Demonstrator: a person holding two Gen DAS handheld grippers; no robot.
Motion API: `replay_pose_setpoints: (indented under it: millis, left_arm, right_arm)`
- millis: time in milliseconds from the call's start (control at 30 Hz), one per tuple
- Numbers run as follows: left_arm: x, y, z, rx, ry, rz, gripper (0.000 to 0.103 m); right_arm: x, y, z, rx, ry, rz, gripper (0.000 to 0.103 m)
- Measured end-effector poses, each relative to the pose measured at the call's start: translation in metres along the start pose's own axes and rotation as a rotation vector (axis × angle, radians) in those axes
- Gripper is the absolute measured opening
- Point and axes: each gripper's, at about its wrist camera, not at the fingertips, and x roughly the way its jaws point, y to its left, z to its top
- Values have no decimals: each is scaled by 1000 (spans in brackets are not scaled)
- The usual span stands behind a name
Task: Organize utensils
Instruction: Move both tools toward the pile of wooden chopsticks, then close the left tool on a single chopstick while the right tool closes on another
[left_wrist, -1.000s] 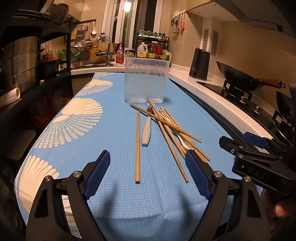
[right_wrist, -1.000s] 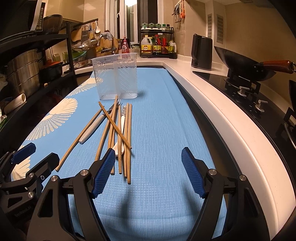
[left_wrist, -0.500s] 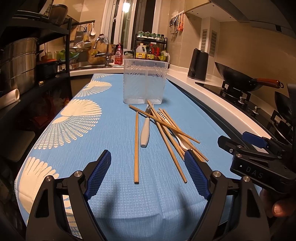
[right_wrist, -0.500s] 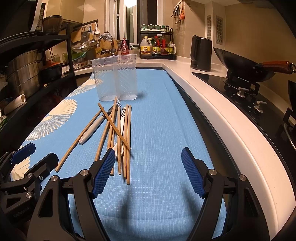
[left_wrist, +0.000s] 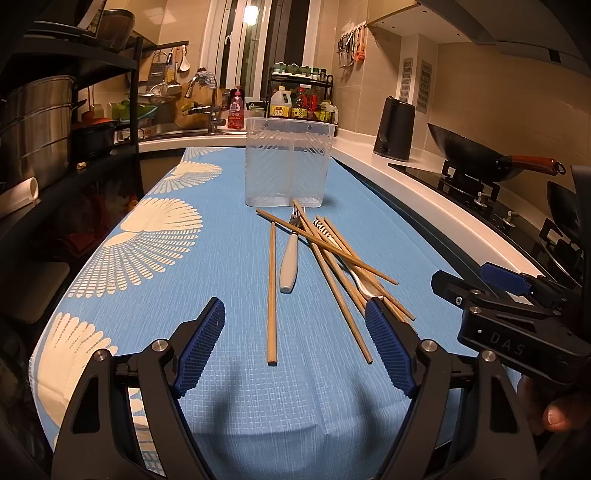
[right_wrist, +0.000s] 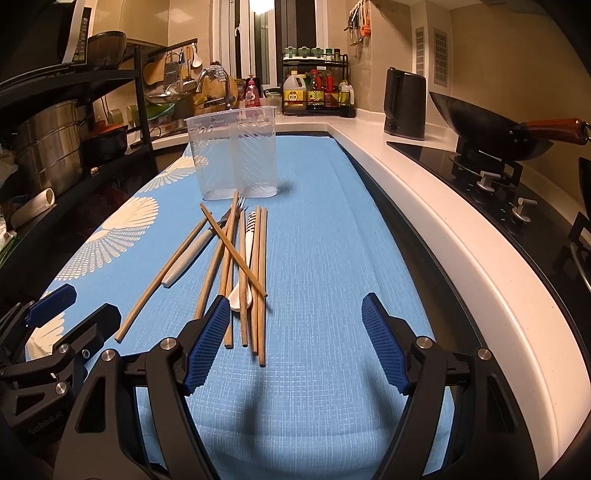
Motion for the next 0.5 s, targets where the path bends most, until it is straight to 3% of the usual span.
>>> replay_pose_setpoints:
  millis: [200, 433, 500]
  left_arm:
    - [2, 3, -2, -3, 11, -6, 71]
    - [11, 15, -1, -18, 29, -15, 51]
    - [13, 19, 1, -23, 30, -19, 42]
  right_arm:
    - [1, -2, 0, 5, 15, 21, 72]
    - [-1, -6, 9, 17, 29, 129, 31]
    - [-1, -11, 15, 37, 38, 142, 25]
